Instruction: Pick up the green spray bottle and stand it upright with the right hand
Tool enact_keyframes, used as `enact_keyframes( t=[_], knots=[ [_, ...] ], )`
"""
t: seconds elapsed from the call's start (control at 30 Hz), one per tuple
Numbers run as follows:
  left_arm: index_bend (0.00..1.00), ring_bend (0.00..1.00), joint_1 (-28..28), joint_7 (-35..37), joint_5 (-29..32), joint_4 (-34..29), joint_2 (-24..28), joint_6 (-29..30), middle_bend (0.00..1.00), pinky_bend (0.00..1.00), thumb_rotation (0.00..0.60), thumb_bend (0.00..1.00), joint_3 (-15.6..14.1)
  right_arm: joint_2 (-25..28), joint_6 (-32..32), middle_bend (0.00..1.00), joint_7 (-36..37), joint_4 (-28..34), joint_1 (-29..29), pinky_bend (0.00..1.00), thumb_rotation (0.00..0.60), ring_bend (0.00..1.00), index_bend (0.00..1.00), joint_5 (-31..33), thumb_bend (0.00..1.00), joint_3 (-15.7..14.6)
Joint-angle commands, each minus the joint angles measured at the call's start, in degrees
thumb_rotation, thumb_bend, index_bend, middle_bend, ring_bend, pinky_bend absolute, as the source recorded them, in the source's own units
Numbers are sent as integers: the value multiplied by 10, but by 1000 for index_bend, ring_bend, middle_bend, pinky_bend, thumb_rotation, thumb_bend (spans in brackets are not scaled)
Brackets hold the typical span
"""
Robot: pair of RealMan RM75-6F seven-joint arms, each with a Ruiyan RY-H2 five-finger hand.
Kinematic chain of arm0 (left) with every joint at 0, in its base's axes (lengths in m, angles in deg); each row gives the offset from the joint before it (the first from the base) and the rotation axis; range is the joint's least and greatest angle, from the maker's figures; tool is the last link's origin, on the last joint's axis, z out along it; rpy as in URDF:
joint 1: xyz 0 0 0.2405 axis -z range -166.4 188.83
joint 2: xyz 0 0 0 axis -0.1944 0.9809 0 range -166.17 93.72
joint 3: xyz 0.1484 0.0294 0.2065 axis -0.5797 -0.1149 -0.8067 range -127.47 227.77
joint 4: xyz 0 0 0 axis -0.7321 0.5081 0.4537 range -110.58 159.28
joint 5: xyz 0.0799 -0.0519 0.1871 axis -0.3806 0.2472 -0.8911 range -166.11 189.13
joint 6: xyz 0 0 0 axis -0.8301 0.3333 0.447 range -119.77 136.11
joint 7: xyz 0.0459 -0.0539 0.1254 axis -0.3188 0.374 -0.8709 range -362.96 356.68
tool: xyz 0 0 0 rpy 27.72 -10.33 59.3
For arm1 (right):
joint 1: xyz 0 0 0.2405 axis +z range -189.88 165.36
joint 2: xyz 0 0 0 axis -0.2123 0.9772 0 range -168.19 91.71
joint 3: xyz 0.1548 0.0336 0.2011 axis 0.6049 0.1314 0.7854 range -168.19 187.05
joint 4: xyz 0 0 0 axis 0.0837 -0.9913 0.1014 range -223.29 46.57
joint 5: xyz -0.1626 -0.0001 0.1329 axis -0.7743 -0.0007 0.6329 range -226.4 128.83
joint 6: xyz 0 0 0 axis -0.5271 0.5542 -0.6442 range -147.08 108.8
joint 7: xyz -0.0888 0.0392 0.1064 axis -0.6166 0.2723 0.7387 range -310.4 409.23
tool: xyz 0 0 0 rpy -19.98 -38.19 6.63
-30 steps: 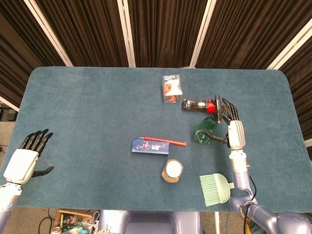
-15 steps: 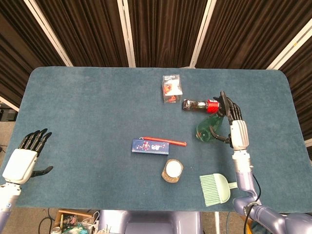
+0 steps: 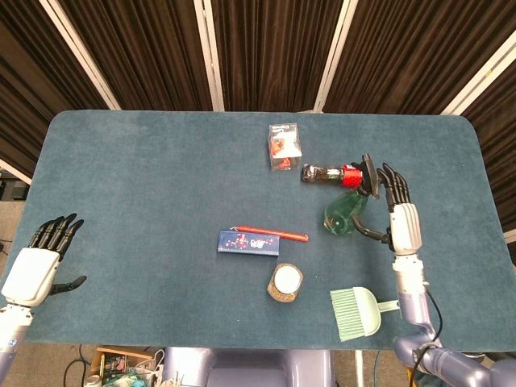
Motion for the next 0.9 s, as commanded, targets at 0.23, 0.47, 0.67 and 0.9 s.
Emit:
enact_keyframes(
  t=[0.23,0.47,0.67,0.9],
  knots=[
    [0,0,-7,2,-4,-2,4,14,0,81,600,45,-1,117,48,0,-49,78,-83,0,600,0,0,-27,309,-57],
    [0,0,-12,-5,-16,-6,4,27,0,81,600,46,-6,244,-5,0,-227,190,-139,0,600,0,0,14,309,-111],
    [0,0,-16,-9,-25,-5,4,35,0,81,600,45,-10,293,-5,0,-388,307,-170,0,600,0,0,88,309,-110],
    [0,0,-20,-9,-39,-1,2,46,0,81,600,45,-15,296,-3,0,-416,339,-180,0,600,0,0,89,308,-112]
  ],
)
